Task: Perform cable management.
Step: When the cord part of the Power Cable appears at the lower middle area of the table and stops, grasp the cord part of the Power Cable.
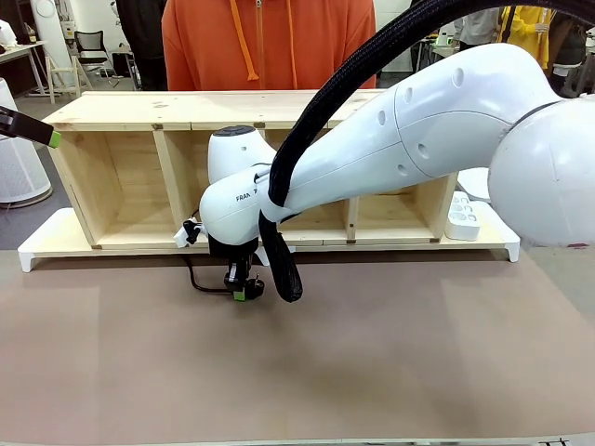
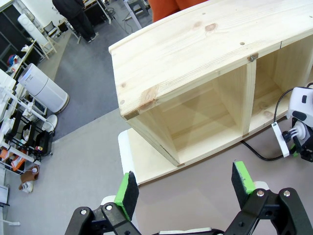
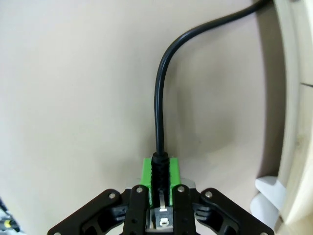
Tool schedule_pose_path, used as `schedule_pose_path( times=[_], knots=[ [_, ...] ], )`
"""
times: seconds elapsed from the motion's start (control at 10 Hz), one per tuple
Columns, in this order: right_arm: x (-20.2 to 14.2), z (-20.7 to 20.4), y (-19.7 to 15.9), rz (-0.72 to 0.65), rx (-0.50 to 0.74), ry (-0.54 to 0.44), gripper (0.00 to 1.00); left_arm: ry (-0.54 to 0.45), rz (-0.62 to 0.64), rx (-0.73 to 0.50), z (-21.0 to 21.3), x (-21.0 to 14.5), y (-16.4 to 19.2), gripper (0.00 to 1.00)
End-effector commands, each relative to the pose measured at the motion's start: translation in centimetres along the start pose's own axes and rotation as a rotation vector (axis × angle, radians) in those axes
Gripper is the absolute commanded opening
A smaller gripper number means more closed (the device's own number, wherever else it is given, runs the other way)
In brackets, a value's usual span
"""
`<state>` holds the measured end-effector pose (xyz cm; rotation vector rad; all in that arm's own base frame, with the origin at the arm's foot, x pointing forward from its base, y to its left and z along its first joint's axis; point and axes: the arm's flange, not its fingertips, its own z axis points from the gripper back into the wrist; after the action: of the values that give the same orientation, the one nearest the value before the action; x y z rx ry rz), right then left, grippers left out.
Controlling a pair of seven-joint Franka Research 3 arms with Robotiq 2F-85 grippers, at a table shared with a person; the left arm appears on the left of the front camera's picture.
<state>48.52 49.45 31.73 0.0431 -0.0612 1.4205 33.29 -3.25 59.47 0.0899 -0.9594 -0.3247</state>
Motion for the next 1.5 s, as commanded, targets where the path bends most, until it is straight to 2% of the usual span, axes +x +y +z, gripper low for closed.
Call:
schedule_pose_path(
  times=[0.0, 1.0, 1.4],
  knots=[
    [-1.6, 1.9, 1.8, -0.057, -0.096, 0.01, 0.0, -0.006, -0.001, 0.004, -0.1, 0.1, 0.0, 1.0],
    [-6.9, 8.7, 6.8, -0.226, -0.285, -0.017, 0.0, -0.006, -0.001, 0.004, -0.1, 0.1, 0.0, 1.0],
    [-8.0, 11.9, 10.4, -0.234, -0.397, -0.055, 0.0, -0.006, -0.001, 0.004, -0.1, 0.1, 0.0, 1.0]
  ],
)
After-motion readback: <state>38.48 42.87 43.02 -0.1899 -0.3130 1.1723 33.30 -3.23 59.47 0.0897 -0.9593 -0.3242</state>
